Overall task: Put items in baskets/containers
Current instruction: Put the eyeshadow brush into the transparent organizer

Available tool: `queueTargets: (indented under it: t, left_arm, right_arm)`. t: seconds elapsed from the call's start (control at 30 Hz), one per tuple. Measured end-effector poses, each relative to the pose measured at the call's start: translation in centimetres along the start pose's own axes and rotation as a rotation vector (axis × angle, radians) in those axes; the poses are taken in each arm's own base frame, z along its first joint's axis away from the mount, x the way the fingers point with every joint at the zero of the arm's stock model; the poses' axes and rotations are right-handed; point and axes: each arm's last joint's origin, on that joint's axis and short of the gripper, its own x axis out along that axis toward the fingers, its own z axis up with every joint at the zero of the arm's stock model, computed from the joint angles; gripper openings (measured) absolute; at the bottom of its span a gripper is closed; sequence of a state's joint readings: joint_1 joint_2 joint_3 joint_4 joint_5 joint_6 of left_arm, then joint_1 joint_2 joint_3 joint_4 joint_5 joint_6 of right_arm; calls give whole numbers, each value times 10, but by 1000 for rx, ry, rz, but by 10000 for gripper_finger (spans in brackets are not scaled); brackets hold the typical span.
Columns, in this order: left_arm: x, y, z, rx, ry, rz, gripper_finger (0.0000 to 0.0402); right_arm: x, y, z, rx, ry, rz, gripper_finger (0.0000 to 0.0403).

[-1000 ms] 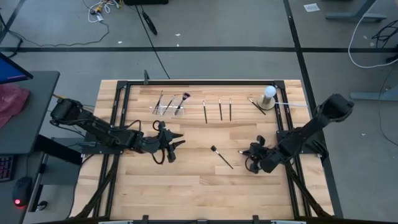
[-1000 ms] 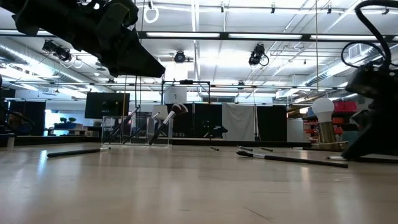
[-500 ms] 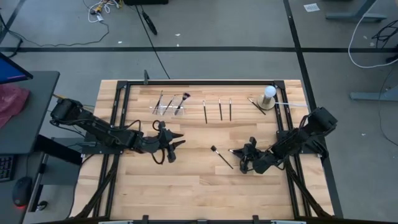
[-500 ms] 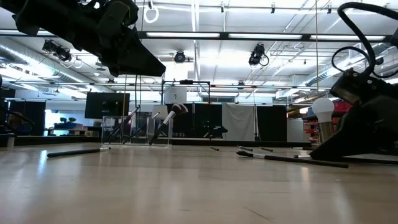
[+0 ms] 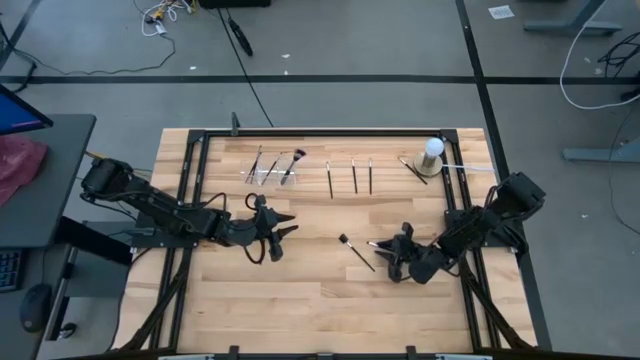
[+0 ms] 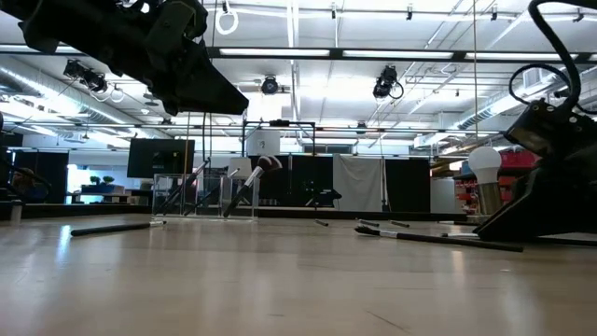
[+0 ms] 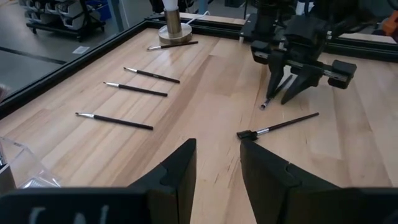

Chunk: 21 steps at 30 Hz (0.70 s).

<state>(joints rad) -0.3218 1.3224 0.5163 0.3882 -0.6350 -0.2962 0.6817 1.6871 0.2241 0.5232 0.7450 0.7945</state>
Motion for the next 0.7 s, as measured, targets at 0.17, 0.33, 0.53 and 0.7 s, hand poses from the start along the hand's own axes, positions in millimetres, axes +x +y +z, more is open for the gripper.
queueTargets:
  t: [0.17,0.33,0.53,0.7]
  left_arm:
    - [0,0,0,-2,0,0,126]
    - [0,0,0,-2,0,0,126]
    - [0,0,0,0,0,-1,126]
    - [0,0,0,1,0,-2,126]
  right_arm:
    - [-2,-1,-3,-23,6,-17,113]
    - [-2,-3,-4,-29,11,-34,91]
    - [-4,-9,-8,40,-2,-14,42]
    - [-4,-9,-7,27,-6,-13,11]
